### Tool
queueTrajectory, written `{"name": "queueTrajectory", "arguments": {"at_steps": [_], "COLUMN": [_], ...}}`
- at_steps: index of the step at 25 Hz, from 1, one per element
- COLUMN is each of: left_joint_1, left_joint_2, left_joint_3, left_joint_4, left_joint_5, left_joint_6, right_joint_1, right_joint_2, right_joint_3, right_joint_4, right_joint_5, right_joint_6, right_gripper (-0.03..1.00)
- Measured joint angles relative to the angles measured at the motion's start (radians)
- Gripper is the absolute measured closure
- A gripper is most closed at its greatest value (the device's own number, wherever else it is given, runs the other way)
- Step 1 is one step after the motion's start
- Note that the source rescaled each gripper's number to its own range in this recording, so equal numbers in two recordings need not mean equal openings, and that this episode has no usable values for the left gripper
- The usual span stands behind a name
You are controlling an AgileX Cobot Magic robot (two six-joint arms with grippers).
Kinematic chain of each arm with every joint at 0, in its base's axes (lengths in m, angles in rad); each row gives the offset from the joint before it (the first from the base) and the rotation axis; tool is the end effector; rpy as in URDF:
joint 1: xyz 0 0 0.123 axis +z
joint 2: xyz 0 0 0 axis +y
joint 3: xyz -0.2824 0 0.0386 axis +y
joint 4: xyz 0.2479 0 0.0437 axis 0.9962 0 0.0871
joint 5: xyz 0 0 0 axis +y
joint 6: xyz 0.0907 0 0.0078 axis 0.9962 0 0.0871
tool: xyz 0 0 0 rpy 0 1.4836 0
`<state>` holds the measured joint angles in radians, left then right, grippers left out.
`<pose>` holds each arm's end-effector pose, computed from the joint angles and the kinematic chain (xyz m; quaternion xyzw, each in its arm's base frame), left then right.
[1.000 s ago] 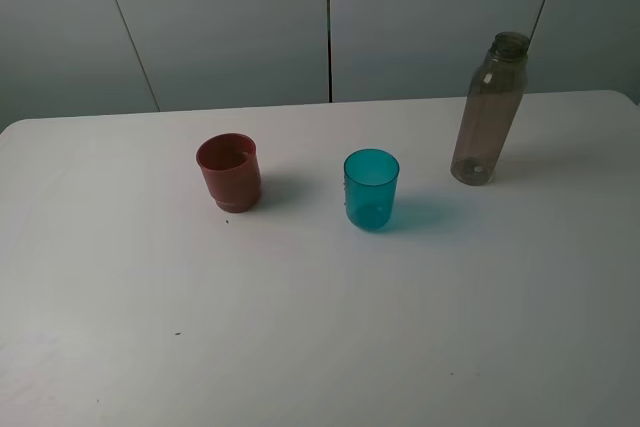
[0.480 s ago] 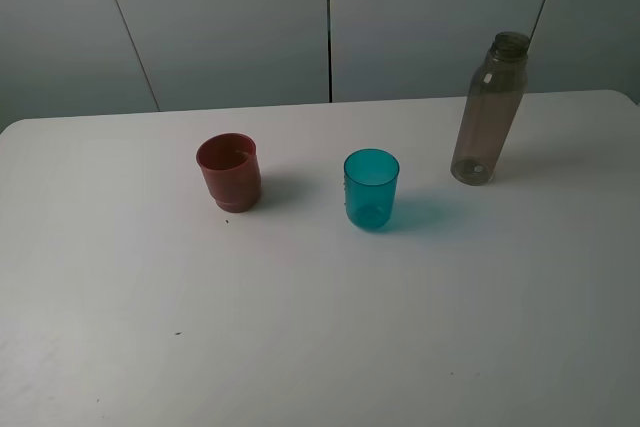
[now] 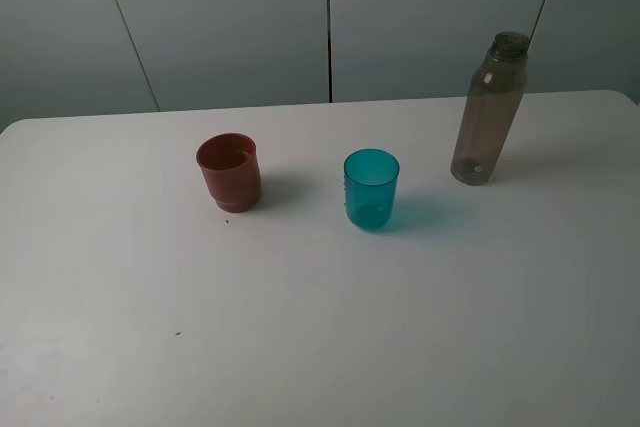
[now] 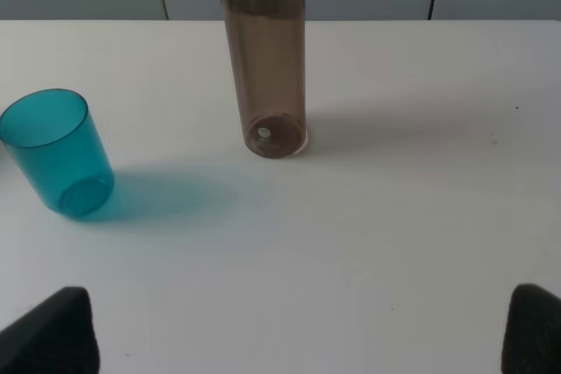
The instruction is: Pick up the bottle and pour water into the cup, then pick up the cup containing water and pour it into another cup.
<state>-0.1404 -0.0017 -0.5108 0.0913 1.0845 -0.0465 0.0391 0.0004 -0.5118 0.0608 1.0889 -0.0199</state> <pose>-0.0064 0.0083 0.2785 0.0376 0.8545 -0.0028 0.5182 -0.0076 0.0046 0.2783 -0.0271 0.8568 0.0353 0.5138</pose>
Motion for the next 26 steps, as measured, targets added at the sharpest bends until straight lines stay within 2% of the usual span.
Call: {"name": "queueTrajectory", "arguments": {"at_steps": [26], "left_joint_1": [0.0], "left_joint_2": [0.0], "left_joint_3": [0.0], "left_joint_4": [0.0], "left_joint_5": [0.0], "left_joint_6": [0.0], "right_joint_1": [0.0], "right_joint_2": [0.0], "right_joint_3": [0.0], "right_joint_4": [0.0], "right_joint_5": [0.0], "right_joint_6": [-0.004], "right_gripper": [-0.03]}}
